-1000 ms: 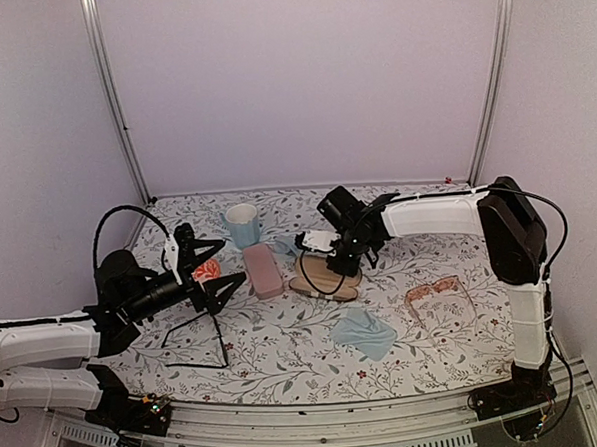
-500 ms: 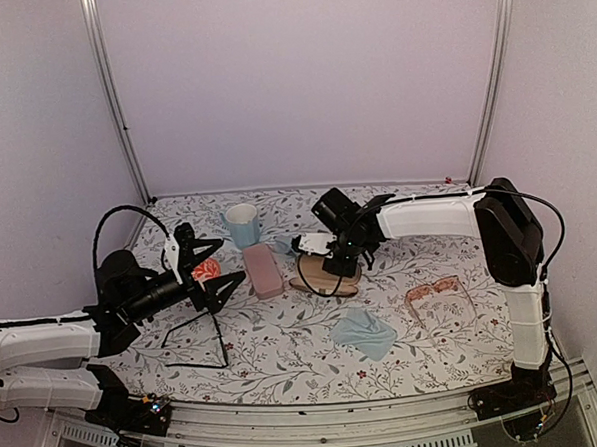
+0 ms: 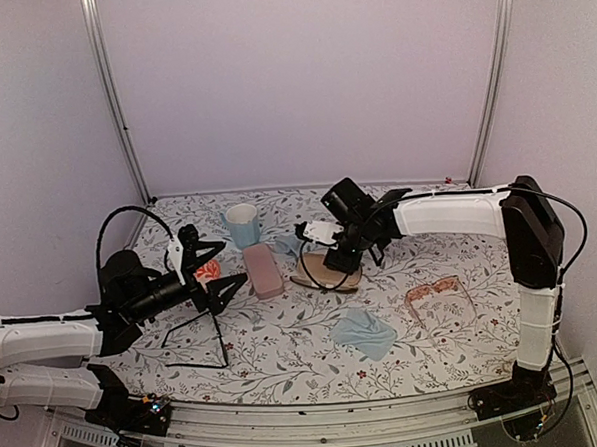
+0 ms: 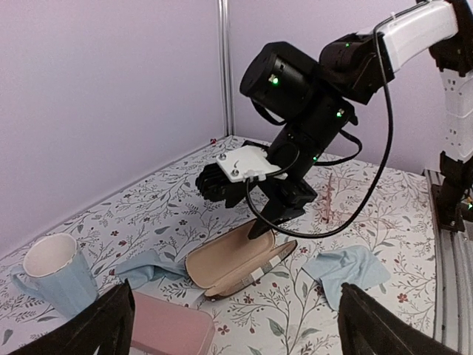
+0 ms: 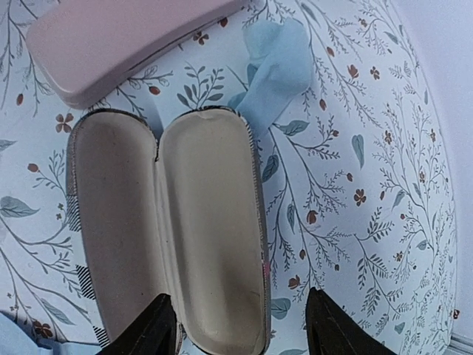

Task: Organize the sunglasses
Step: Place the sunglasses case at the center of the board.

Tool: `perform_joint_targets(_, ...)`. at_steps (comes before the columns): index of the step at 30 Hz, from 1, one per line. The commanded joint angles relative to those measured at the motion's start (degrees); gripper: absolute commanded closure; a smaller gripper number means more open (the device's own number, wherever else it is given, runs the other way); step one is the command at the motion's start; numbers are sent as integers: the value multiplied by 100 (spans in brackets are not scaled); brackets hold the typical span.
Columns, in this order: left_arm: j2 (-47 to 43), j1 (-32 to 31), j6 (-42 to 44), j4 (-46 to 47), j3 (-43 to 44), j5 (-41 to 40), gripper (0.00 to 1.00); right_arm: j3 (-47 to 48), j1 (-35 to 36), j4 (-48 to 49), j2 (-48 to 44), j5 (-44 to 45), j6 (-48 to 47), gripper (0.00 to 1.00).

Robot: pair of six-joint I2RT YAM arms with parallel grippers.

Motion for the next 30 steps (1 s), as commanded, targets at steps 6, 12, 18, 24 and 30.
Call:
perform_joint_targets(6, 133, 54, -393, 187, 8, -390, 3, -1381, -86, 370, -1630, -624, 1763, 39)
perform_joint_targets(12, 308, 1, -551, 213, 84, -507, 4, -2615, -88, 423, -2495, -1689, 2763, 42)
perform_joint_targets(18, 677, -238, -552, 269, 190, -570, 6, -3652, 204, 822, -3226, -2439, 3601, 48)
perform_joint_targets(24, 1133, -447, -600, 307, 407, -728, 8, -4226, 638, 857, -3434, -2358, 4121, 54)
perform_joint_targets(30, 1510, -609, -610, 263, 629, -916, 8, -4426, 1050, 878, -3148, -2156, 4407, 58)
